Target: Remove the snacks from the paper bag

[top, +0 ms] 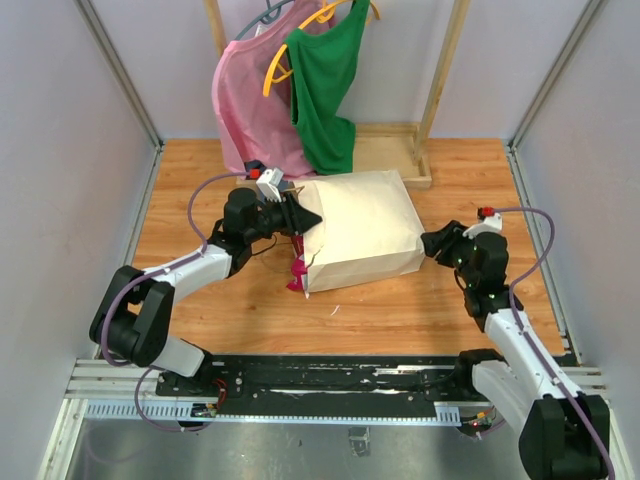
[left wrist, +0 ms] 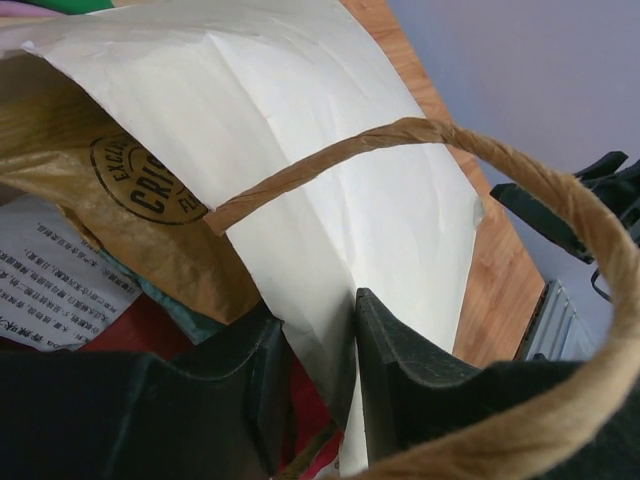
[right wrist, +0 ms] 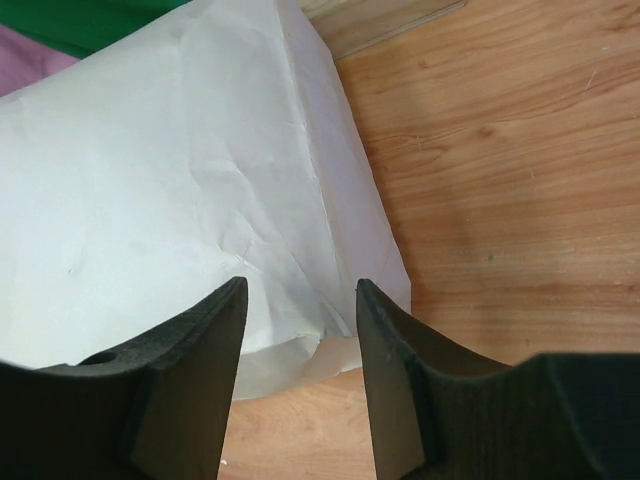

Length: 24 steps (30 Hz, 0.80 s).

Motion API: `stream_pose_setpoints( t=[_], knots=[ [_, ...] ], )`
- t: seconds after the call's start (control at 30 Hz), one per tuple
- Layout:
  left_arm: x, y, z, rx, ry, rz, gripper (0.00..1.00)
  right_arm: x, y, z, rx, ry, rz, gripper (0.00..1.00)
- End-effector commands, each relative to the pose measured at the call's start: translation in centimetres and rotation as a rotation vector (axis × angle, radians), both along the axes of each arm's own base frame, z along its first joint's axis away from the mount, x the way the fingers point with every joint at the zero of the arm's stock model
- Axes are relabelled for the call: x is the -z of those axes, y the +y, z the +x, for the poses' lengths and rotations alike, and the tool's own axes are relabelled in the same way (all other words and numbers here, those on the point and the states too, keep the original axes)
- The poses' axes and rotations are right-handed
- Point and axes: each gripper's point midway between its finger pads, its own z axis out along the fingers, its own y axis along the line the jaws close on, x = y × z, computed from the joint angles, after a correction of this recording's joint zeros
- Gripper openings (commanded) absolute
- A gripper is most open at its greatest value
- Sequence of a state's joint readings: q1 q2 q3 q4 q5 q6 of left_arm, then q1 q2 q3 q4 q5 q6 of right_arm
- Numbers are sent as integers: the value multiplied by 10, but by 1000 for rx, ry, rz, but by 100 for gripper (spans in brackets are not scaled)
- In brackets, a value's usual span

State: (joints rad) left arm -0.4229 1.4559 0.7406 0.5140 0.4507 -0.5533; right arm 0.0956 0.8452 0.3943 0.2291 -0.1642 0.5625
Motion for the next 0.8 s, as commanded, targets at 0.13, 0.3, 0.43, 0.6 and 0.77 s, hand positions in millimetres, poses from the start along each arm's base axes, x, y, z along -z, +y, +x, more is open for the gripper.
stream_pose_setpoints(
  t=[0.13,0.3,0.43,0.6,0.77],
  knots=[
    [-6,-4,5,4,-30,-4,34,14,-4,12,31,44,30,43],
    [-2,-3,5,-1,-19,3,34,23,-3,17,24,83,36,38],
    [3,-4,6,-1,-6,5,33,28,-5,16,37,99,43,31],
    [9,-8,7,5,10,11,32,30,-11,15,60,105,46,23],
    [12,-20,6,18,12,30,32,31,-16,15,72,111,44,10]
  ],
)
